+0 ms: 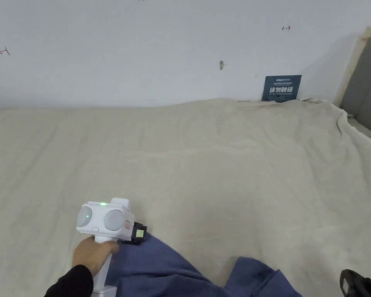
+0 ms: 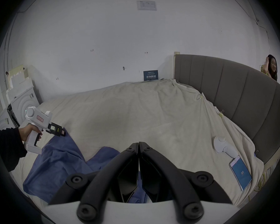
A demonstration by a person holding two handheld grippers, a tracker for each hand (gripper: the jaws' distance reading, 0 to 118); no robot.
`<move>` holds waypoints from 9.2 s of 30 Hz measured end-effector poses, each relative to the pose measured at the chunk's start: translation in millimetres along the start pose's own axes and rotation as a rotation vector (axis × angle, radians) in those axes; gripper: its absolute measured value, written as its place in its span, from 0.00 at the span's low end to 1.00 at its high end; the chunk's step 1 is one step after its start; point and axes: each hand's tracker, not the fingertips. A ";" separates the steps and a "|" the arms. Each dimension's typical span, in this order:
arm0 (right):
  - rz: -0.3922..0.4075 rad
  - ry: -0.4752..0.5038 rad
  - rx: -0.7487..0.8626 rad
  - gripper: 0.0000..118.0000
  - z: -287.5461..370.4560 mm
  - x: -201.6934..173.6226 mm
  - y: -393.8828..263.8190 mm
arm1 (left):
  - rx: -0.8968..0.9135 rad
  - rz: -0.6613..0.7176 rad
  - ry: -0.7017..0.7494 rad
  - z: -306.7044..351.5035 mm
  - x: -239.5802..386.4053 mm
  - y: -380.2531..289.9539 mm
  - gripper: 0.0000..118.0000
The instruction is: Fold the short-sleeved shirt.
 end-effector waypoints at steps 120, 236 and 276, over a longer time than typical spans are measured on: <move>-0.097 0.004 -0.274 0.02 -59.5 28.0 -46.5 | 0.299 0.570 0.080 198.7 -171.8 -306.5 0.00; -0.175 -0.050 -0.462 0.73 -7.1 63.7 -90.1 | 0.287 0.084 -0.098 204.9 -36.9 -95.1 0.02; -0.018 0.196 0.172 0.01 61.6 11.9 139.2 | 0.608 0.275 -0.020 351.4 -107.6 -91.8 0.02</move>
